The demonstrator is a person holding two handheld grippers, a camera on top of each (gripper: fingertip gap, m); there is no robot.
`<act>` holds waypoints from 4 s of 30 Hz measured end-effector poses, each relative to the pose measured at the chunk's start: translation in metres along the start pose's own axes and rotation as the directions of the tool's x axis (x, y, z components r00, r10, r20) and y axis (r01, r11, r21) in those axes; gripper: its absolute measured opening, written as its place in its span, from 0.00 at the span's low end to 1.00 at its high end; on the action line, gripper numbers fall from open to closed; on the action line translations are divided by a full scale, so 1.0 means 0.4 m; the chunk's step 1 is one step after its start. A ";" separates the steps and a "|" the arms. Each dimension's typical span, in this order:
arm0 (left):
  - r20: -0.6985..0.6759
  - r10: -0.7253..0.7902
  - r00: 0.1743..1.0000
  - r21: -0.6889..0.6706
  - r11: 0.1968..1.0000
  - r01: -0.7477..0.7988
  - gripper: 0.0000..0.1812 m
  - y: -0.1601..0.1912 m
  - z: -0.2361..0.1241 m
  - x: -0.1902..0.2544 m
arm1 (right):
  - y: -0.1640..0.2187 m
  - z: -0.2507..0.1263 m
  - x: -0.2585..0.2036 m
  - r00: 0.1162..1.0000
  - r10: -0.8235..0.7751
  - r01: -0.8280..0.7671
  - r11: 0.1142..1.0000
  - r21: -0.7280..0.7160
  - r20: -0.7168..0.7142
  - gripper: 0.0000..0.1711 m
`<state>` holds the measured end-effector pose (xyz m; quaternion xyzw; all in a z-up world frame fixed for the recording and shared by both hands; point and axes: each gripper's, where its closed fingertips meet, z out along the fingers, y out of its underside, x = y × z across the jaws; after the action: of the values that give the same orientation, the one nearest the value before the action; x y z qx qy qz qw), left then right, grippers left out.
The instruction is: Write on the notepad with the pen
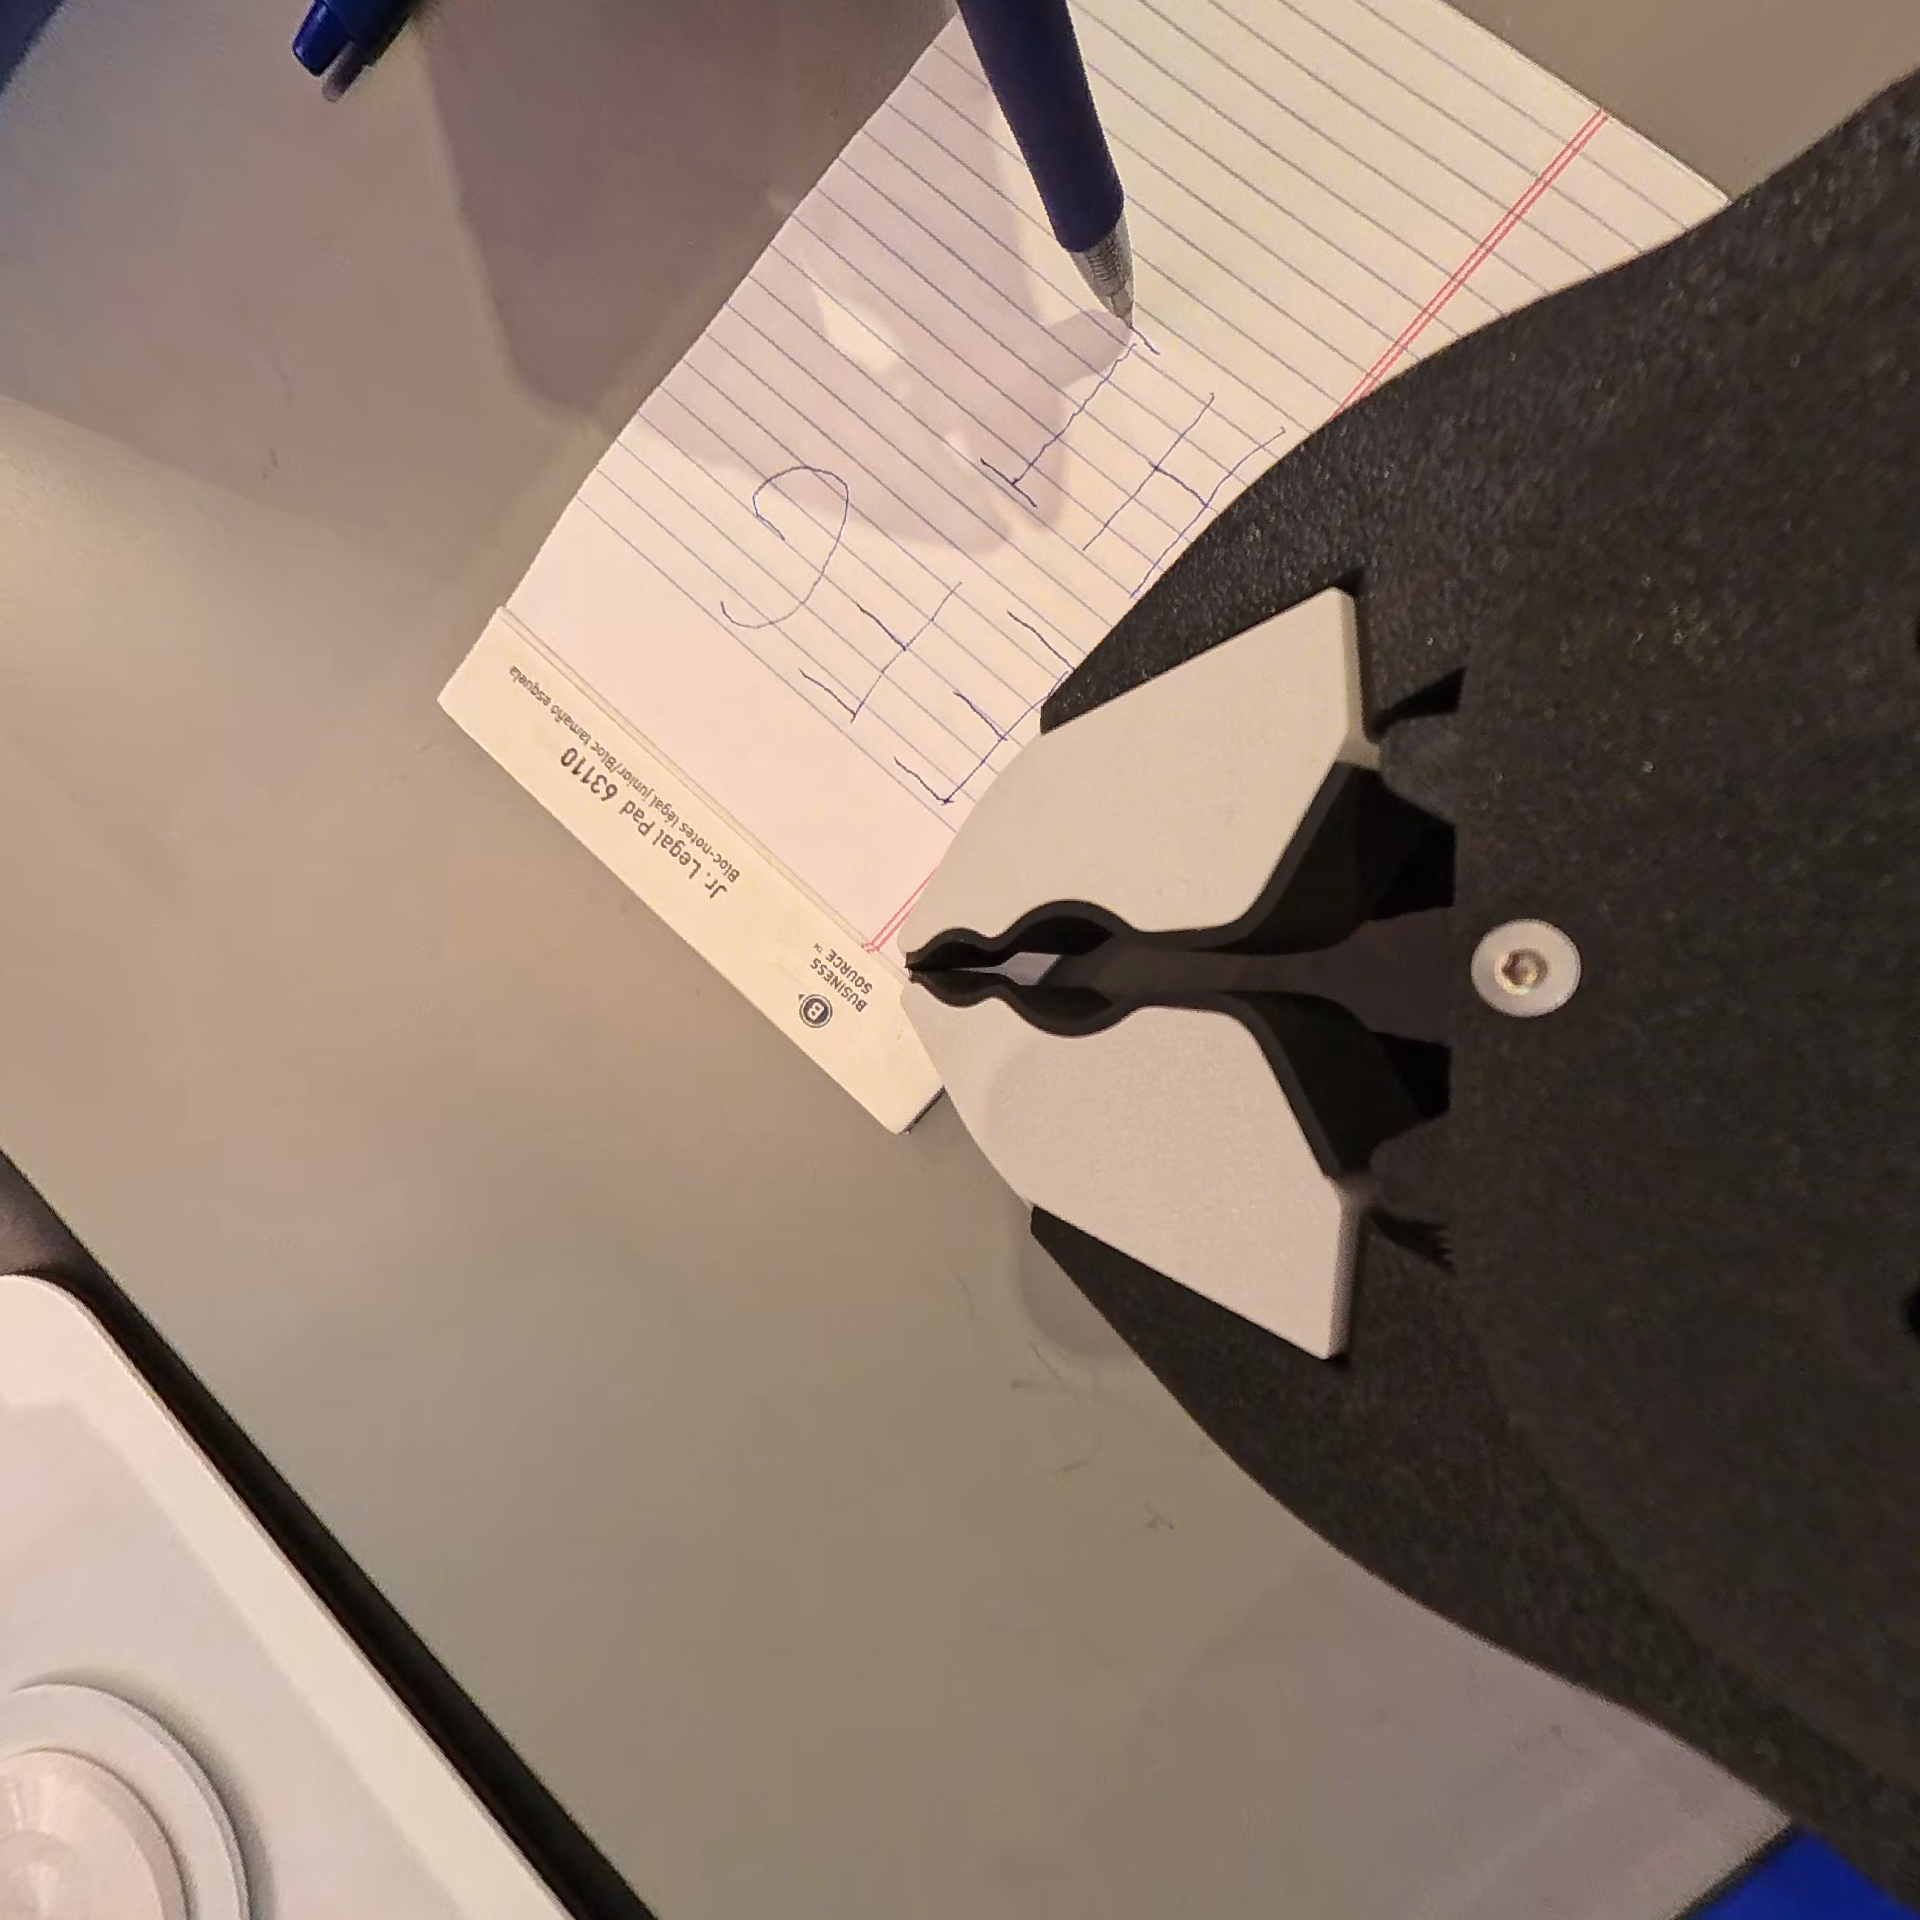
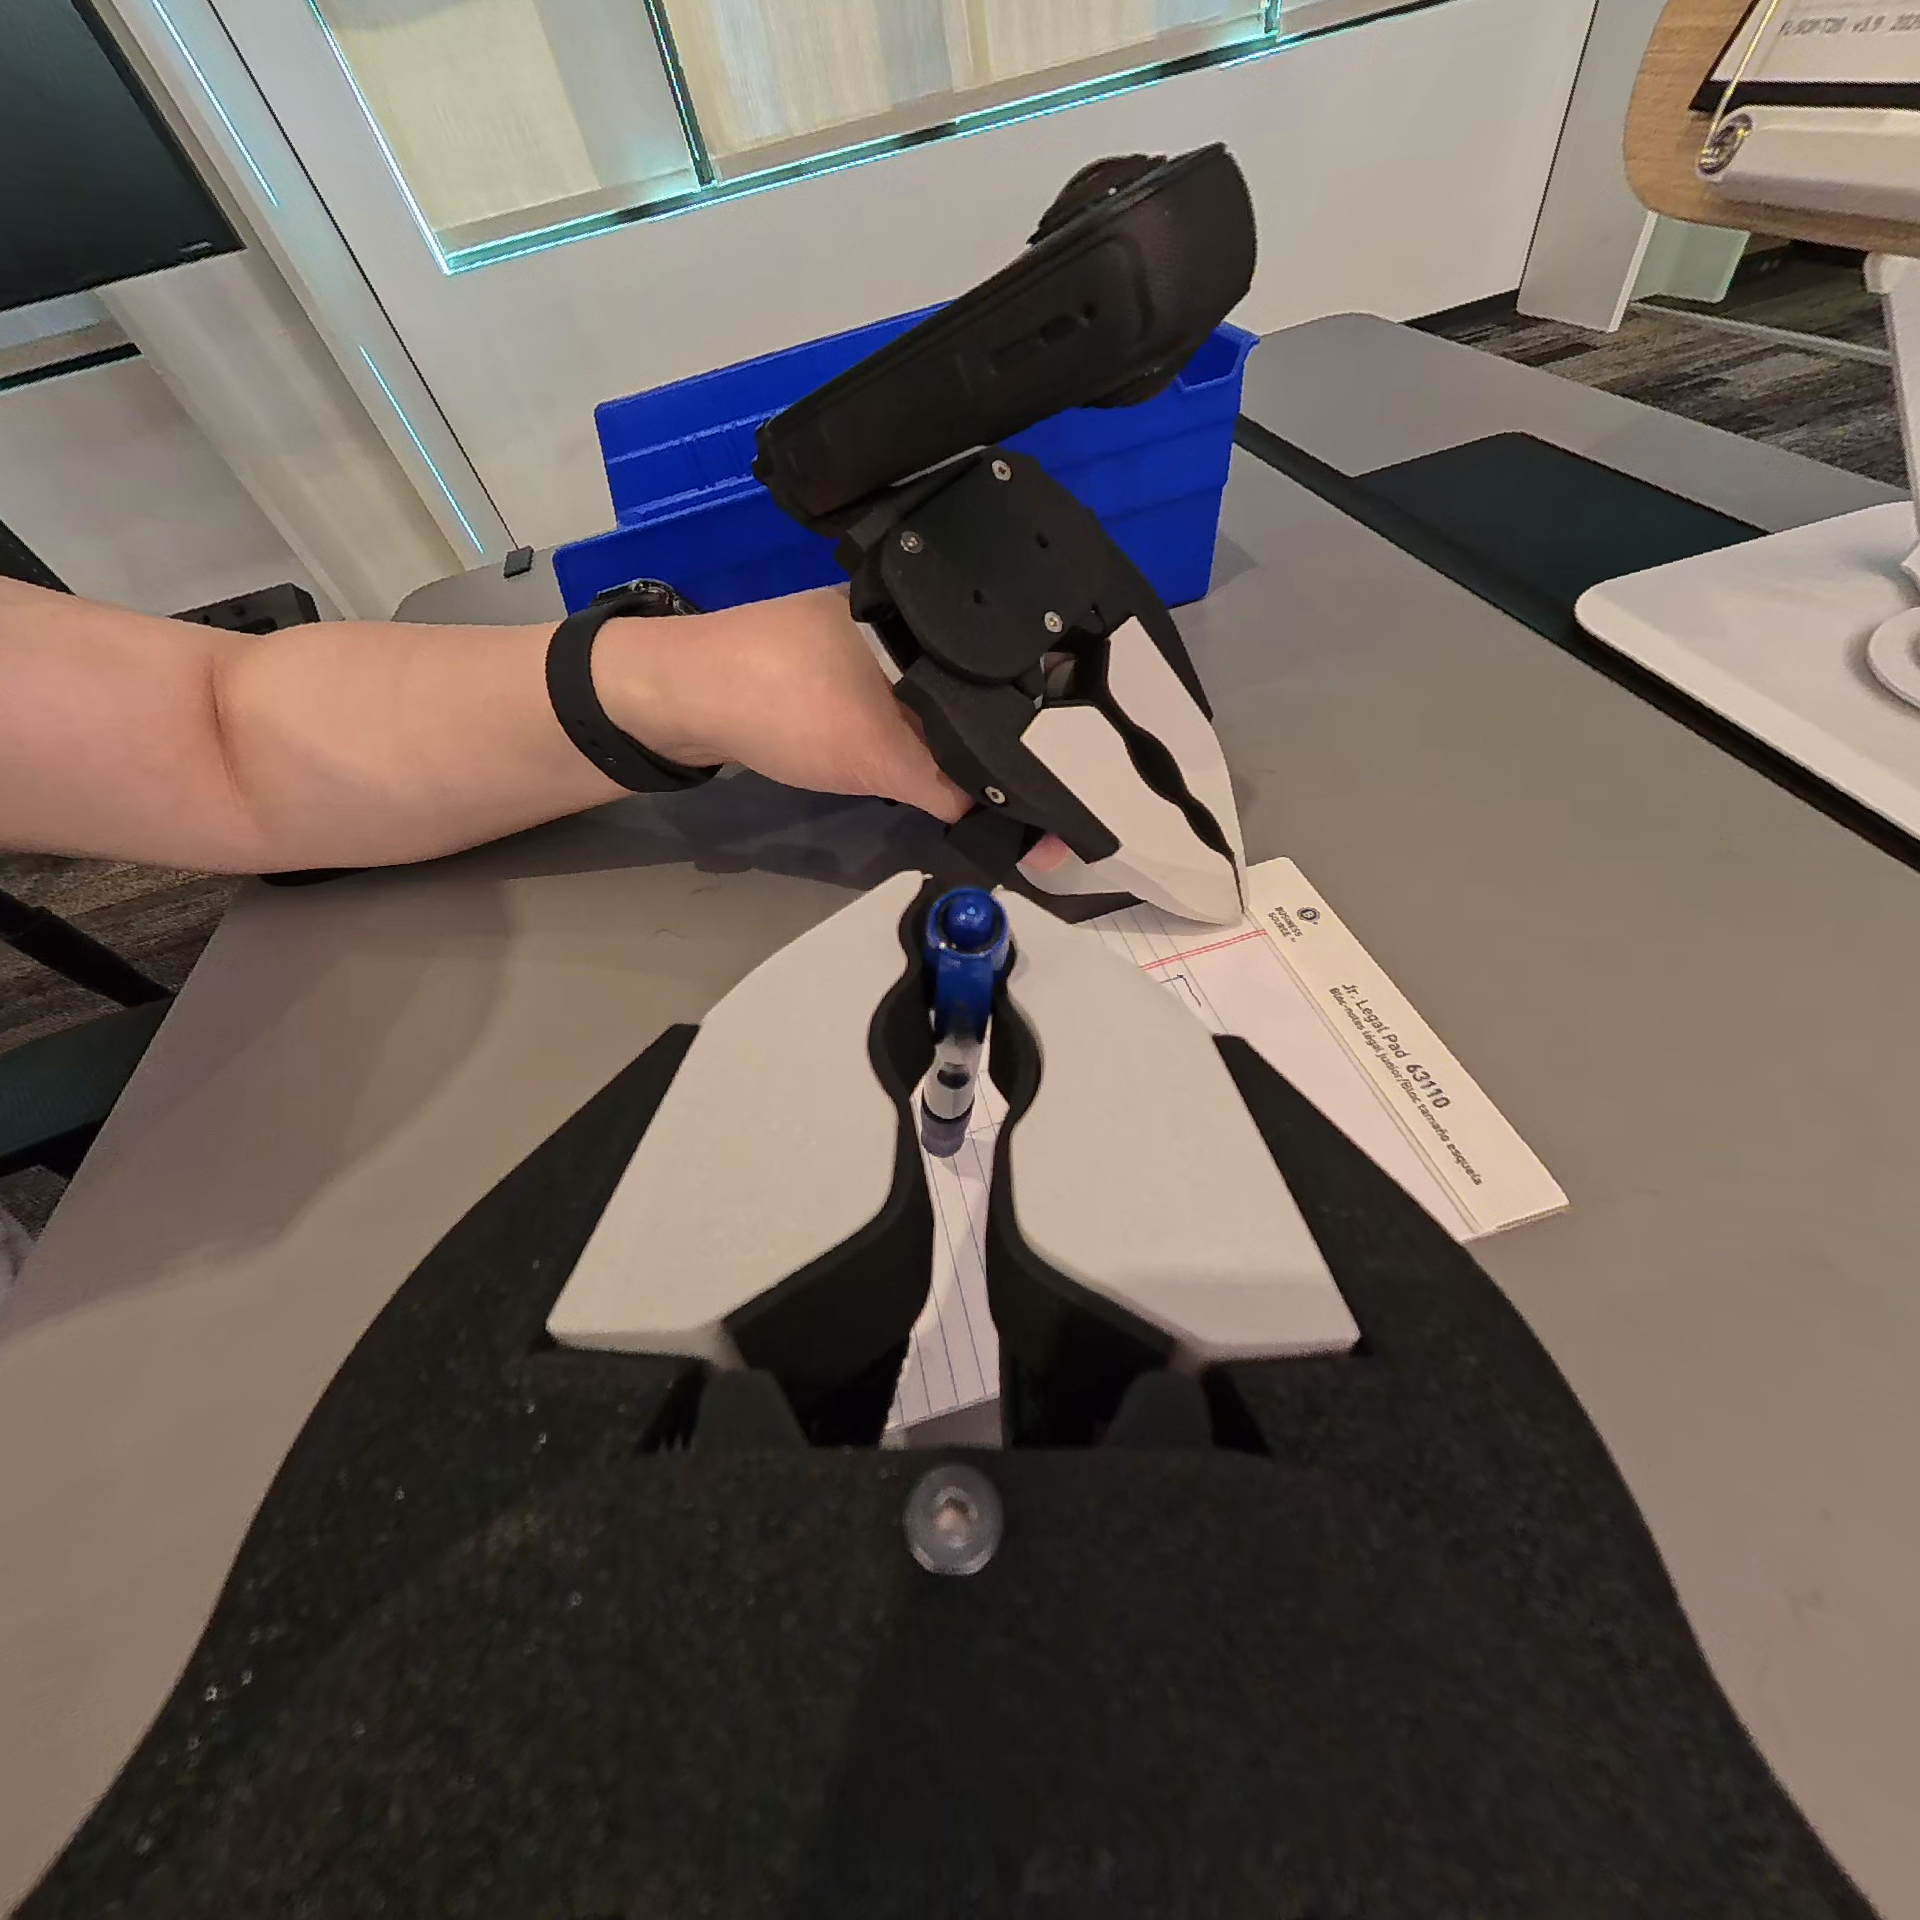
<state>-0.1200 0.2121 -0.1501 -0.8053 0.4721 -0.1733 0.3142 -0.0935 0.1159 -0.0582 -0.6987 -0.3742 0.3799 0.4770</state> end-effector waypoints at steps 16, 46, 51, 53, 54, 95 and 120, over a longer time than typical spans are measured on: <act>0.005 0.005 1.000 -0.002 1.000 -0.005 0.00 0.000 0.000 0.000 | -0.058 -0.049 0.024 0.983 -0.099 0.108 0.993 0.051 -0.154 0.03; 0.007 0.007 1.000 -0.002 1.000 -0.007 0.00 0.000 0.000 0.000 | -0.014 -0.032 0.061 0.985 -0.068 0.068 0.998 0.000 -0.156 0.03; 0.006 0.006 1.000 -0.001 1.000 -0.006 0.00 0.000 0.000 0.000 | -0.009 -0.035 0.051 0.985 -0.078 0.075 0.997 -0.026 -0.151 0.03; 0.005 0.005 1.000 -0.001 1.000 -0.005 0.00 0.000 0.000 0.000 | -0.008 -0.035 0.048 0.986 -0.081 0.076 0.997 -0.033 -0.148 0.03; 0.005 0.005 1.000 -0.001 1.000 -0.005 0.00 0.000 0.000 0.000 | -0.008 -0.035 0.045 0.986 -0.082 0.078 0.996 -0.037 -0.145 0.03; 0.010 0.005 1.000 -0.001 1.000 -0.005 0.00 0.000 0.000 0.000 | -0.012 -0.005 0.000 0.999 -0.046 0.046 0.999 0.004 -0.002 0.03; 0.006 0.002 1.000 -0.001 1.000 -0.002 0.00 0.000 0.000 0.001 | -0.043 -0.009 0.004 0.998 -0.070 0.070 0.994 0.078 -0.003 0.03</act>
<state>-0.1200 0.2119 -0.1501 -0.8053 0.4721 -0.1704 0.3155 -0.0924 0.1206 -0.0412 -0.6661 -0.3830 0.3771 0.5171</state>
